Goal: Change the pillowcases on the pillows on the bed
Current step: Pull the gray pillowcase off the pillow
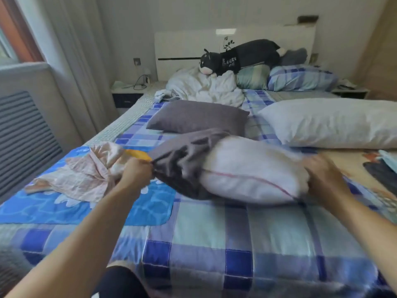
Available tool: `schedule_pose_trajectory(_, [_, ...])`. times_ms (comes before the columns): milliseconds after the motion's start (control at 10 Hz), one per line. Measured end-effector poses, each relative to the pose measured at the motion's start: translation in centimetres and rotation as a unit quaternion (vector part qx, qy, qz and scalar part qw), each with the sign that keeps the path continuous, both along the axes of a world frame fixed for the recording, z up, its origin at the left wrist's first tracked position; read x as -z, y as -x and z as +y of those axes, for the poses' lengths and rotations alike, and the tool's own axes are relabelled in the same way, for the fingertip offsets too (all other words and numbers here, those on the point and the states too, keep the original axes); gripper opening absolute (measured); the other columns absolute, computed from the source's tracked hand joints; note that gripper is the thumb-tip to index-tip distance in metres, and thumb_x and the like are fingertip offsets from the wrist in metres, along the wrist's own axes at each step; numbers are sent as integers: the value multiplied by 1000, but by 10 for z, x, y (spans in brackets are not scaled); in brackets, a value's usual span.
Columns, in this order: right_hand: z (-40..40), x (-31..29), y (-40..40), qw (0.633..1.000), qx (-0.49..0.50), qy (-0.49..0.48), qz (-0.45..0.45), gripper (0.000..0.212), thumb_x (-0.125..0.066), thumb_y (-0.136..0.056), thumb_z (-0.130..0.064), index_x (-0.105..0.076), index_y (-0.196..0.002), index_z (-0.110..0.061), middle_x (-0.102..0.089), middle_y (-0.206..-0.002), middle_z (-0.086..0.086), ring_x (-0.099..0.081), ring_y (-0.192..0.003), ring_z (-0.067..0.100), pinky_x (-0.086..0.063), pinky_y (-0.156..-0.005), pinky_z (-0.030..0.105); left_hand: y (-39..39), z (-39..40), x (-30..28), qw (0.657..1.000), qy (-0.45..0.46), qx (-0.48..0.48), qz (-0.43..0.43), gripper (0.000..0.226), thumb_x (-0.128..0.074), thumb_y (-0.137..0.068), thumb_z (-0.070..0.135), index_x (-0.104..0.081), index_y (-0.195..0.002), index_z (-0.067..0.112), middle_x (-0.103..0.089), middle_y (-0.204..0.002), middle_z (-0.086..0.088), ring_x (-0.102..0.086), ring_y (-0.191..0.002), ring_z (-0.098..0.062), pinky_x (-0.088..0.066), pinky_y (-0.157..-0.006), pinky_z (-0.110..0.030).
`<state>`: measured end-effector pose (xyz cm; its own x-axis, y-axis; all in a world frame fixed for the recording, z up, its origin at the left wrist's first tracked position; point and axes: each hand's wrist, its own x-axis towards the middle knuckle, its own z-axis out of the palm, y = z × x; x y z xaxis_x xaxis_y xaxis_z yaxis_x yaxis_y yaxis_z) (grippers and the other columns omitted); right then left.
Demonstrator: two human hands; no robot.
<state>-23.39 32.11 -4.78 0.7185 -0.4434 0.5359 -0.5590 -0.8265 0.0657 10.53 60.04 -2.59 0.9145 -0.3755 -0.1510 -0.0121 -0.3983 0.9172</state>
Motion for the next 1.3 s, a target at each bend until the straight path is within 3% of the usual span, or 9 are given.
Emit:
schedule_pose_trajectory(100, [-35, 45, 69, 941, 217, -201, 164, 15, -55, -79, -12, -56, -69, -22, -69, -96, 15, -66, -88, 33, -55, -73, 42, 31, -14, 51, 995, -9, 100, 19, 8, -57, -86, 11, -62, -82, 15, -62, -82, -8, -60, -81, -23, -56, -74, -40])
schedule_pose_trajectory(300, [86, 2, 4, 954, 72, -141, -255, 23, -51, -79, -4, -68, -92, -11, -62, -98, 9, -55, -94, 32, -43, -80, 39, 80, -27, 93, 991, 126, 27, -33, 19, -52, -95, 35, -60, -100, 19, -62, -98, -1, -56, -97, -20, -44, -83, -39])
schedule_pose_trajectory(400, [159, 8, -58, 980, -39, -164, -108, 38, -58, -85, -28, -62, -121, -16, -56, -126, 5, -49, -117, 28, -42, -100, 40, 114, -25, 91, 970, 31, 28, -240, 65, -48, -94, 57, -35, -152, 31, -24, -158, -2, -22, -147, -16, -17, -122, -35])
schedule_pose_trajectory(500, [176, 48, -100, 994, 26, -77, 73, 65, -51, -89, -25, -34, -151, -18, -27, -158, 17, -21, -146, 42, -16, -119, 58, 119, -43, 100, 914, -78, 44, -396, 68, -54, -92, 57, -34, -153, 37, -10, -164, -10, -11, -151, -31, -15, -121, -47])
schedule_pose_trajectory(600, [142, 51, -98, 995, 66, -5, 72, 52, -54, -87, -14, -49, -138, -19, -52, -128, 16, -47, -121, 39, -37, -102, 56, 86, -60, 92, 863, -170, 69, -471, 39, -44, -101, 33, -54, -139, 28, -42, -148, -14, -42, -132, -42, -44, -103, -53])
schedule_pose_trajectory(900, [-8, -57, -20, 969, 133, 210, -16, 12, -59, -80, 2, -59, -81, -11, -53, -82, 14, -47, -83, 34, -31, -71, 43, -47, -4, 40, 870, -345, -36, -352, 25, -46, -91, 9, -68, -105, 8, -64, -119, -21, -59, -115, -42, -51, -90, -50])
schedule_pose_trajectory(1100, [-5, 33, 39, 951, 297, 12, 82, 26, -57, -80, -5, -69, -101, -12, -56, -106, 17, -47, -101, 38, -38, -98, 51, -36, 9, 79, 901, -283, -37, -326, 39, -53, -84, 31, -65, -120, 19, -59, -125, -23, -57, -112, -45, -51, -93, -54])
schedule_pose_trajectory(1200, [37, 22, -5, 990, 93, 37, -99, 36, -51, -75, 0, -66, -107, -3, -56, -118, 22, -50, -106, 43, -39, -96, 50, 52, -41, 56, 943, -74, 0, -325, 34, -52, -97, 34, -64, -124, 18, -54, -130, -20, -48, -121, -40, -39, -107, -49])
schedule_pose_trajectory(1300, [84, 28, -46, 997, -75, 12, -30, 59, -56, -75, -9, -58, -134, -12, -47, -142, 19, -43, -128, 44, -32, -112, 53, 126, -74, 64, 962, -91, 87, -242, 48, -51, -96, 50, -50, -140, 31, -30, -153, -16, -29, -141, -35, -27, -115, -47])
